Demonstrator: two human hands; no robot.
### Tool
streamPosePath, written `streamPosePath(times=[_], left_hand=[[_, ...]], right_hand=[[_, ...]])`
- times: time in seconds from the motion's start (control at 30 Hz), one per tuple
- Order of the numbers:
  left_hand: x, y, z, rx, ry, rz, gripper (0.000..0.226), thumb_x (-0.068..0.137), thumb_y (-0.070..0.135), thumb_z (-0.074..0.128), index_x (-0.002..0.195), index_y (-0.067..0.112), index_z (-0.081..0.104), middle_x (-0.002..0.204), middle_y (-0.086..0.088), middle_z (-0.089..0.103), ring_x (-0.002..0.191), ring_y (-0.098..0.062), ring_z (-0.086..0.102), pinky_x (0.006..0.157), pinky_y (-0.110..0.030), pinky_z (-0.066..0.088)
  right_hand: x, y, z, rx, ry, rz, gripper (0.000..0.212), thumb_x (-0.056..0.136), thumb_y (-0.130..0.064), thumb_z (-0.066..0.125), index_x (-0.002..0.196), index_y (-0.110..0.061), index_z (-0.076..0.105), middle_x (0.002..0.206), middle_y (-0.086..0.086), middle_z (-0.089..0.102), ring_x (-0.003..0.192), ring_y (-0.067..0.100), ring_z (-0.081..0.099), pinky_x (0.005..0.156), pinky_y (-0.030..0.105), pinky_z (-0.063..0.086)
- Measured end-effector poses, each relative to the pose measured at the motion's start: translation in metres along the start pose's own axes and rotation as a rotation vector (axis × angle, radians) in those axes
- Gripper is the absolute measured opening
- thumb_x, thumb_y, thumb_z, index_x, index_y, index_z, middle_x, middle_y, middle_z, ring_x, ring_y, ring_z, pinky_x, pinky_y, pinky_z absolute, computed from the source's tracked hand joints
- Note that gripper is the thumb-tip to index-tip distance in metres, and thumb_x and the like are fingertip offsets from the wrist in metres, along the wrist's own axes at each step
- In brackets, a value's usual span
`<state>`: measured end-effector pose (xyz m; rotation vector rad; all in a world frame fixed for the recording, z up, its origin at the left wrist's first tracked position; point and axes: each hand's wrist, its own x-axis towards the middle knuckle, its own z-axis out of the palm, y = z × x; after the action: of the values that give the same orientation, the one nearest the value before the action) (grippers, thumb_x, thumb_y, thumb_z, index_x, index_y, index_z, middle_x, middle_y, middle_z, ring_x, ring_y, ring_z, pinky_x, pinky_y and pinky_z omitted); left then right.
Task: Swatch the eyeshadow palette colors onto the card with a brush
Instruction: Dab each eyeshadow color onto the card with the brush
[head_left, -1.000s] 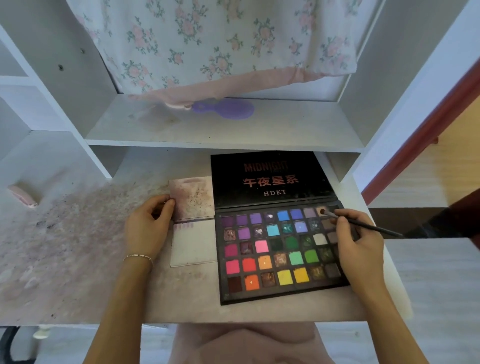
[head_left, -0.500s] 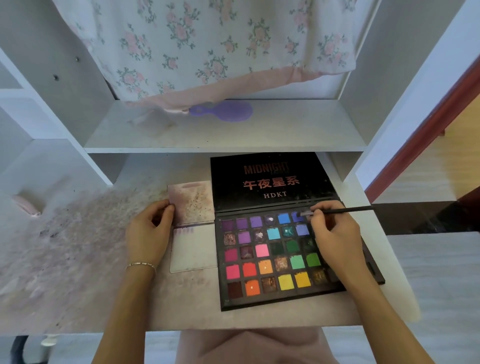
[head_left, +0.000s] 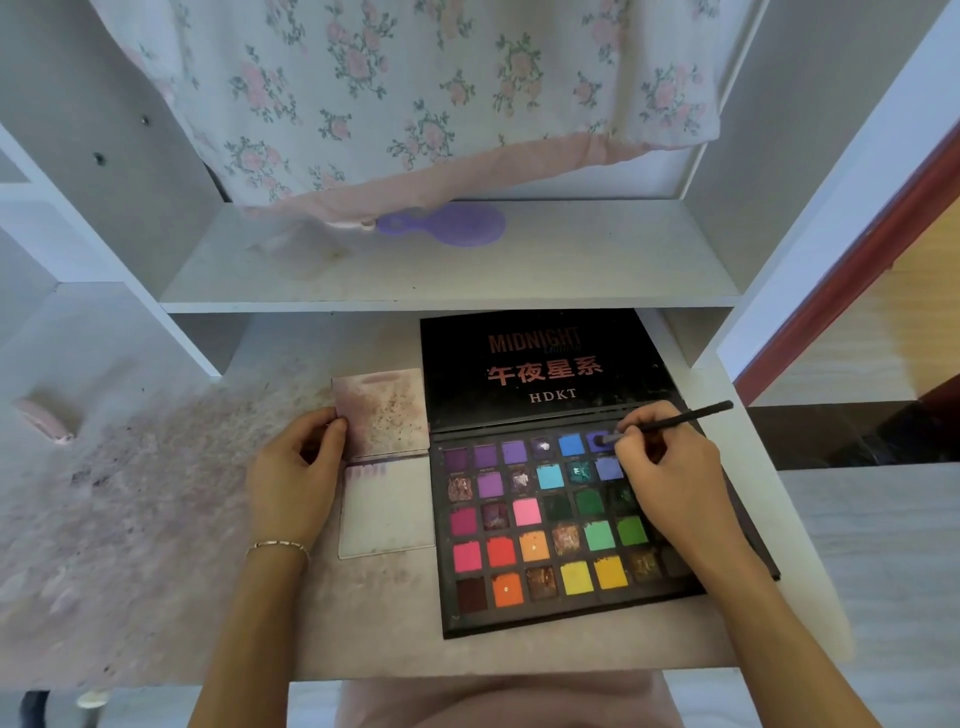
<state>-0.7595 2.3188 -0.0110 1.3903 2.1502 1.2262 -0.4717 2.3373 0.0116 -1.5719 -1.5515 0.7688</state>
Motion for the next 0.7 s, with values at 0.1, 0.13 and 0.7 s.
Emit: streamPosePath(times=[0.1,0.13,0.7], left_hand=[[0.000,0.000,0.000,-0.002,-0.005,0.009,0.020,0.088,0.016,0.055,0.103,0.012,0.067,0.089,0.008,0.061,0.076,-0.010,0.054,0.068,-0.016,0.038],[0.000,-0.001,0.000,-0.002,-0.008,0.009,0.020,0.088,0.016,0.055,0.103,0.012,0.067,0.089,0.008,0.061,0.077,-0.010,0.054,0.068,-0.016,0.038],[-0.001,0.002,-0.003,-0.054,-0.031,0.010,0.019,0.088,0.012,0.055,0.103,0.013,0.067,0.087,0.006,0.063,0.075,-0.009,0.056,0.069,-0.018,0.041]], right_hand=[[0.001,0.000,-0.001,0.005,0.037,-0.004,0.023,0.087,-0.008,0.052,0.075,-0.028,0.049,0.073,0.004,0.062,0.070,0.016,0.060,0.056,0.025,0.049],[0.001,0.000,-0.002,0.002,0.036,-0.009,0.023,0.087,-0.008,0.052,0.075,-0.028,0.049,0.072,0.003,0.062,0.070,0.015,0.059,0.056,0.025,0.049],[-0.022,-0.046,0.056,0.329,-0.139,-0.085,0.023,0.085,-0.004,0.052,0.080,-0.027,0.050,0.069,0.004,0.058,0.064,0.015,0.057,0.057,0.024,0.048]])
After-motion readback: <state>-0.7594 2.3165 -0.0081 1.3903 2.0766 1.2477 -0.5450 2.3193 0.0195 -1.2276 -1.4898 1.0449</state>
